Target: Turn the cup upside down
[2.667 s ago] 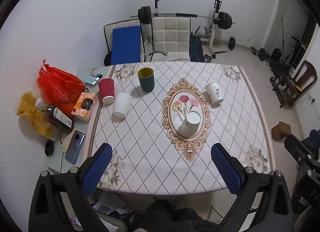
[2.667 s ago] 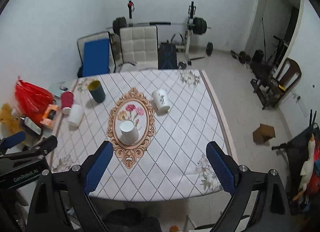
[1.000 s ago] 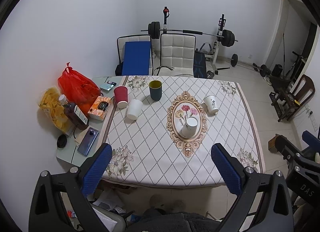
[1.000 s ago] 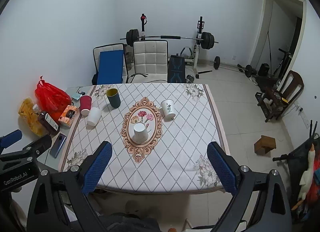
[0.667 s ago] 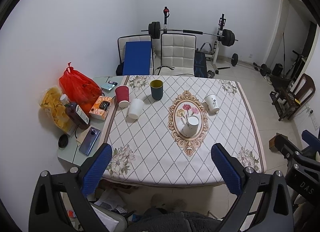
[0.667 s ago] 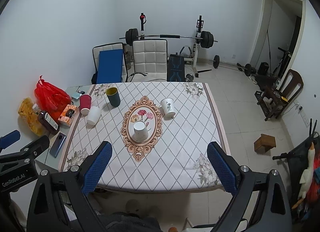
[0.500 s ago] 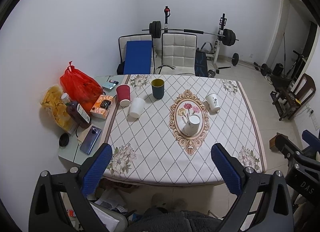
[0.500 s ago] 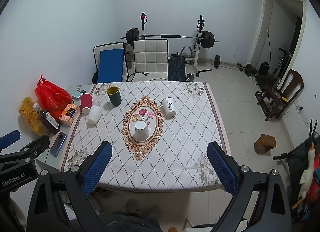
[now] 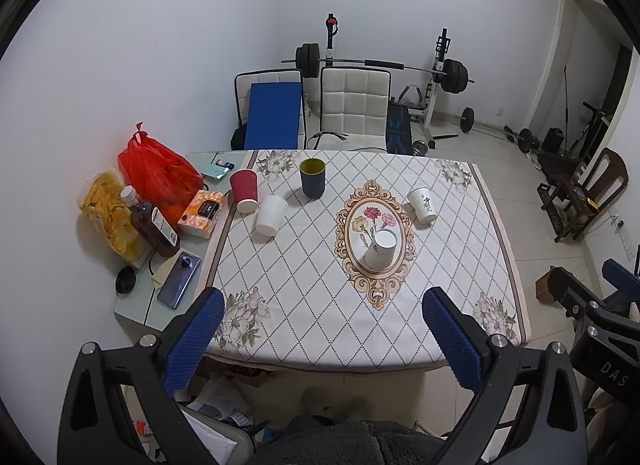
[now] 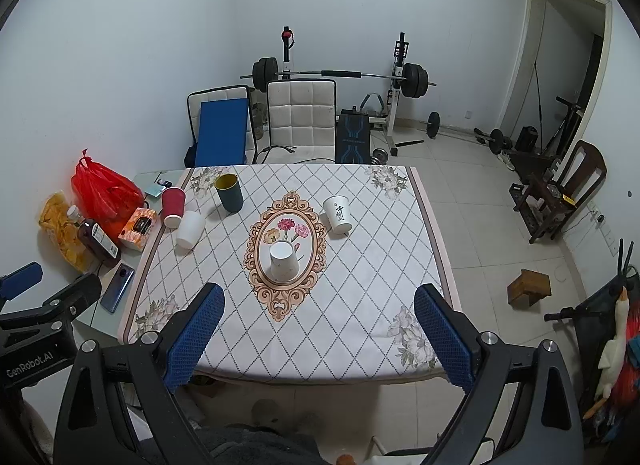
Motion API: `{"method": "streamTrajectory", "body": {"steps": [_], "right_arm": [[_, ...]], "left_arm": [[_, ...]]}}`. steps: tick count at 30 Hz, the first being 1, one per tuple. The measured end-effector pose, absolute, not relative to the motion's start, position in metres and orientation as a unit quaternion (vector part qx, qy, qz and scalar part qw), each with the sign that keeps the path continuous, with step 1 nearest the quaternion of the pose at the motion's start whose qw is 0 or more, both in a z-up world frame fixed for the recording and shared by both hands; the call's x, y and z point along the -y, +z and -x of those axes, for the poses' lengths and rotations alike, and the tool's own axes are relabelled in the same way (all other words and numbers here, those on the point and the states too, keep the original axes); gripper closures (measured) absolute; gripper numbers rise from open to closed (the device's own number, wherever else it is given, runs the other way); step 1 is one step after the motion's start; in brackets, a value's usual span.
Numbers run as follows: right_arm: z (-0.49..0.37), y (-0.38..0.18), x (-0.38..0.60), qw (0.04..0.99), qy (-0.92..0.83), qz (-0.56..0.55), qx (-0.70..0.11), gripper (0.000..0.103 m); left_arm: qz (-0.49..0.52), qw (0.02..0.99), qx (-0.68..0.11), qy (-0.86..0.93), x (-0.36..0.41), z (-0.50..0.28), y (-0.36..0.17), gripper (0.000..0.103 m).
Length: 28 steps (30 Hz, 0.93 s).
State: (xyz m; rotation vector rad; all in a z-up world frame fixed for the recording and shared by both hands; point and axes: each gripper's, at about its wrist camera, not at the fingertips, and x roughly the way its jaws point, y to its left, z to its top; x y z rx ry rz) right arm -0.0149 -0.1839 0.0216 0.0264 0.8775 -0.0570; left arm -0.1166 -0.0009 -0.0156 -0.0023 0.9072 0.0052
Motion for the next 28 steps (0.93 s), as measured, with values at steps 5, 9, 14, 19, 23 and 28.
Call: {"method": "streamTrajectory", "body": {"steps": [5,9,14,19,23,28], "right_arm": [[0.0159,0.0242,0.1833,0.905,-0.025,-0.012,-0.425,0.005],[0.0154,0.0242,0.1834,0.905,-0.025,-0.013,-0.426,0.005],[0.0154,0.0262,0.1836,0.905,-0.022,-0.014,-0.425,0.005],[0.0147,0.0270,0.1838,0.905,-0.019,-0.017,-0.425,0.005],[0.0150,0.0270,0.1839,0.905,-0.019,-0.017,-0.425,0.005],[0.0153,0.0270,0.1839,0.905,-0.018,-0.017,-0.424,0.005]], "left_arm": [[0.001,0.899,-0.438,0.003,0.0008,0.1164,-0.0156,0.002],[0.002,0.899,-0.439,0.004,0.0011,0.1164,-0.0157,0.002],[0.002,0.899,-0.438,0.004,0.0016,0.1176,-0.0148,0.002],[0.002,0.899,-0.438,0.003,0.0016,0.1173,-0.0152,0.002],[0.000,0.899,-0.438,0.003,0.0027,0.1176,-0.0135,0.002],[-0.002,0.901,-0.434,0.002,0.0056,0.1157,-0.0075,0.002]]}}
